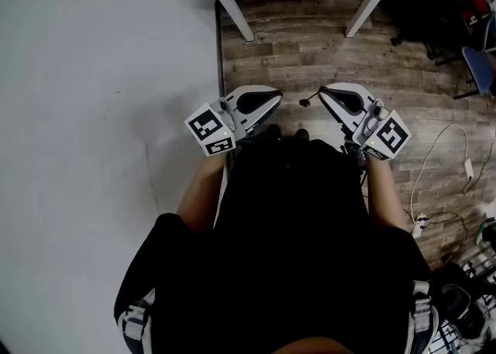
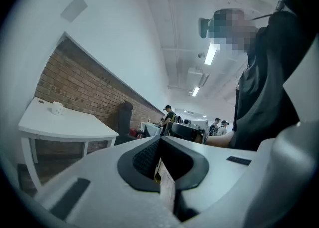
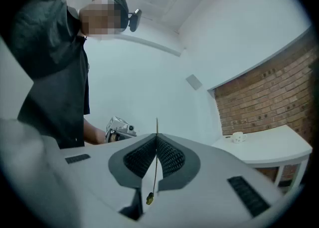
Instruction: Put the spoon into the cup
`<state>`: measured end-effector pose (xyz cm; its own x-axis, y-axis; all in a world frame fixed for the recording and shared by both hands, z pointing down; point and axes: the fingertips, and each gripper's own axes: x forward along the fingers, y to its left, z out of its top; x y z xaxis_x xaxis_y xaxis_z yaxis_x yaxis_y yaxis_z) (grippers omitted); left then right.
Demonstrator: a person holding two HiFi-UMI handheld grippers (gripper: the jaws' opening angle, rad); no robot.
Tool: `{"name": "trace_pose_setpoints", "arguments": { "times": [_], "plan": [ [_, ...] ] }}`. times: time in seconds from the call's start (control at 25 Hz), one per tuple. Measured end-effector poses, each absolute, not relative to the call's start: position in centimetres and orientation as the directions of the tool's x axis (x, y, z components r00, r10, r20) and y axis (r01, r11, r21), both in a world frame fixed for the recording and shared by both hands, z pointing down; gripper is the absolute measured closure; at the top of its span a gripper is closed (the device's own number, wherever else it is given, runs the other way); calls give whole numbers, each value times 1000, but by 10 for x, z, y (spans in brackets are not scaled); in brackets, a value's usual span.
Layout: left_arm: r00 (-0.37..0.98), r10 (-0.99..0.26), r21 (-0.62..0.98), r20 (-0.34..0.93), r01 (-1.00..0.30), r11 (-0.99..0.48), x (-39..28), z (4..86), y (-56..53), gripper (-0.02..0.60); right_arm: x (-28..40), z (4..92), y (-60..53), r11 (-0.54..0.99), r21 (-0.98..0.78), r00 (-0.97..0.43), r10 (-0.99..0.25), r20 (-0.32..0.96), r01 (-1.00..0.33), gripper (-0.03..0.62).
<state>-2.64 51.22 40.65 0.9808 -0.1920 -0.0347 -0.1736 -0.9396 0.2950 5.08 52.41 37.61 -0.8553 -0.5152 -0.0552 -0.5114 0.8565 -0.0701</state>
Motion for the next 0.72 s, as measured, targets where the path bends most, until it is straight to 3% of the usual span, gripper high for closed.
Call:
{"name": "trace_pose_setpoints", "arguments": {
  "times": [0.72],
  "plan": [
    [977, -210, 281, 46, -214, -936, -17, 428, 519, 566, 66, 383, 534, 856, -97, -855, -514, -68, -507, 585]
  ]
}}
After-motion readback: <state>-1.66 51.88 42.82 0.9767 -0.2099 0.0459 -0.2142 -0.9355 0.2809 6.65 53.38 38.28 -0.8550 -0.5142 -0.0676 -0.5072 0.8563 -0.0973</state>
